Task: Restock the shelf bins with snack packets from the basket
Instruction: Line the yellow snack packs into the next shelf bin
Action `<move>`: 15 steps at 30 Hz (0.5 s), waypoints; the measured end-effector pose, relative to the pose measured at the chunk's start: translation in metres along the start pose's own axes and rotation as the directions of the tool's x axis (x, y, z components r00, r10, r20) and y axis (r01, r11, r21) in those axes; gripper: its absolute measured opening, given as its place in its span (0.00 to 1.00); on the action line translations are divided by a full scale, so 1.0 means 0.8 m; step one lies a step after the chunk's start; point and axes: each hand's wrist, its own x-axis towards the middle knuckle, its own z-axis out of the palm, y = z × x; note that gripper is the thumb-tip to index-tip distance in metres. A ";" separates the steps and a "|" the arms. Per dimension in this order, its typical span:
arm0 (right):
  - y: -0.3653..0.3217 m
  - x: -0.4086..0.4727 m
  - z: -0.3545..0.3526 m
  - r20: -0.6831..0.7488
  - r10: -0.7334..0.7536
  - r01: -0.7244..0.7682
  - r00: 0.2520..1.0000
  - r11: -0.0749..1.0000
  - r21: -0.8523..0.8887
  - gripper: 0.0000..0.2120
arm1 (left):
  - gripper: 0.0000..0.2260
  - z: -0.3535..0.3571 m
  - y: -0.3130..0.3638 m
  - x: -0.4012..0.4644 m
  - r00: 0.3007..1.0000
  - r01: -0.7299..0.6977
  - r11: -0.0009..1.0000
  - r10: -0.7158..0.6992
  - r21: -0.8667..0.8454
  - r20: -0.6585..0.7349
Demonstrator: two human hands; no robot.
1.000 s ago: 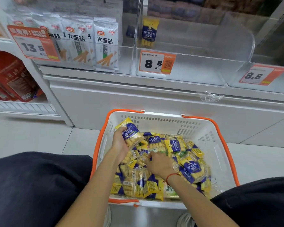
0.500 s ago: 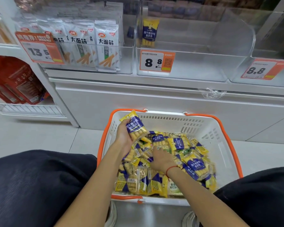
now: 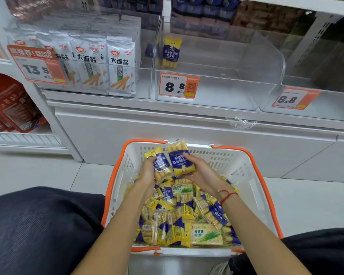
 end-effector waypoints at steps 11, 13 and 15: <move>-0.012 0.010 0.014 -0.091 -0.261 0.182 0.961 0.847 -0.500 0.17 | 0.16 0.007 0.012 -0.003 0.999 -0.015 1.000 0.014 0.023 0.037; -0.030 0.010 0.004 -0.109 -0.191 0.119 0.976 0.876 -0.468 0.17 | 0.14 -0.002 0.015 0.002 1.000 0.021 0.996 -0.023 0.085 0.016; -0.049 0.007 -0.008 -0.065 -0.005 -0.023 0.998 0.910 -0.414 0.17 | 0.11 -0.010 0.019 0.006 0.998 0.060 0.989 -0.064 0.137 0.021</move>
